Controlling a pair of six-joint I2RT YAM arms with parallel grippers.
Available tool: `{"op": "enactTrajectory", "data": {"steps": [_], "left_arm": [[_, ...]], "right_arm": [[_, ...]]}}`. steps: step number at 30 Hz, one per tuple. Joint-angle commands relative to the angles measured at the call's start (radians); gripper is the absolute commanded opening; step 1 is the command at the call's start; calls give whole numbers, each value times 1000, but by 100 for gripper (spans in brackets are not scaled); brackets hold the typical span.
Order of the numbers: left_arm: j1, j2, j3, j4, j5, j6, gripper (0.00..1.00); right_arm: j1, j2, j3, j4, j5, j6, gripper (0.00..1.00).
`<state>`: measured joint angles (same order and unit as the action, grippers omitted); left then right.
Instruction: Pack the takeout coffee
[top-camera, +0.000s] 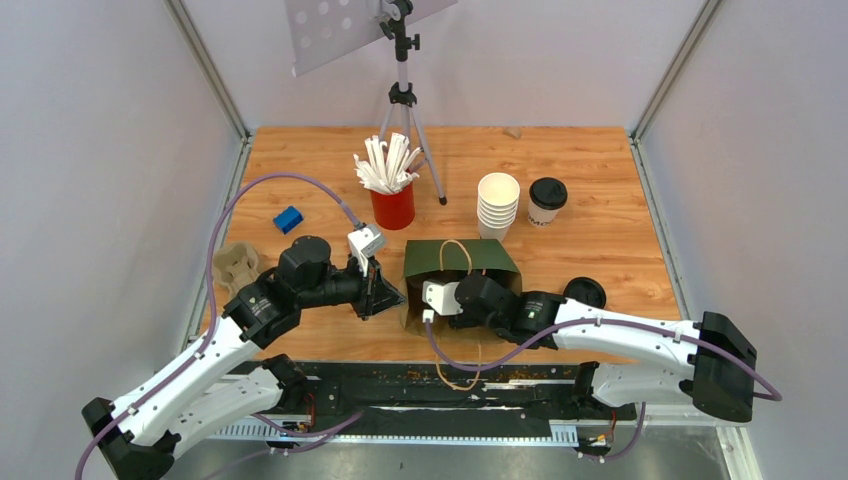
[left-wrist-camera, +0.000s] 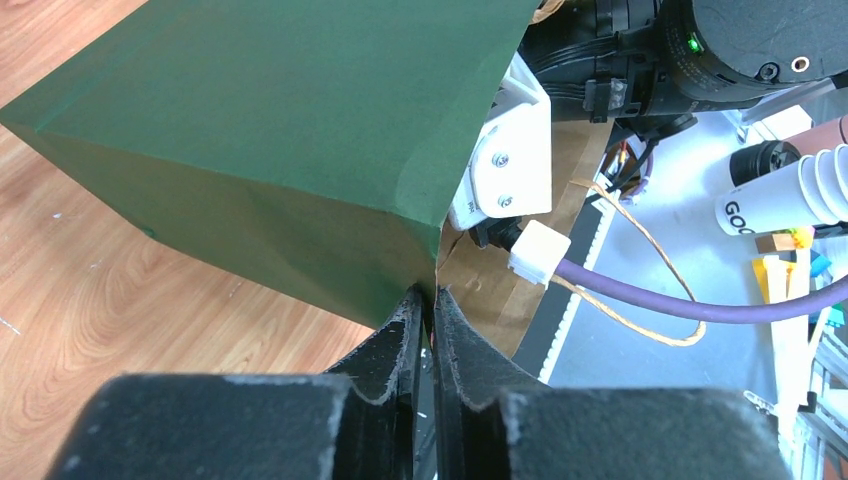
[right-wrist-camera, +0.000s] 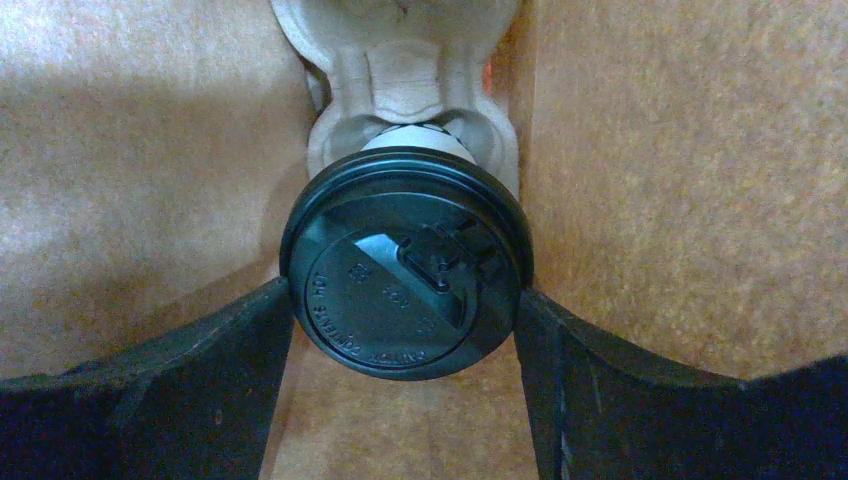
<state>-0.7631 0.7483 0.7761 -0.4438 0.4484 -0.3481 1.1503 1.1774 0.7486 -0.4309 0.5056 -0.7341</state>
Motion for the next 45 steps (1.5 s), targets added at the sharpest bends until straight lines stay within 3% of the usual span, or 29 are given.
{"op": "enactTrajectory", "data": {"steps": [1,20,35,45], "left_arm": [[1,-3,13,44,31,-7,15],[1,-4,21,25,-5,-2,15],[1,-1,25,17,-11,9,15],[1,2,25,17,-11,6,15]], "right_arm": [[-11,13,-8,-30,-45,48,64],[0,6,116,-146,-90,58,93],[1,9,194,-203,-90,41,92],[5,-36,203,-248,-127,72,82]]}}
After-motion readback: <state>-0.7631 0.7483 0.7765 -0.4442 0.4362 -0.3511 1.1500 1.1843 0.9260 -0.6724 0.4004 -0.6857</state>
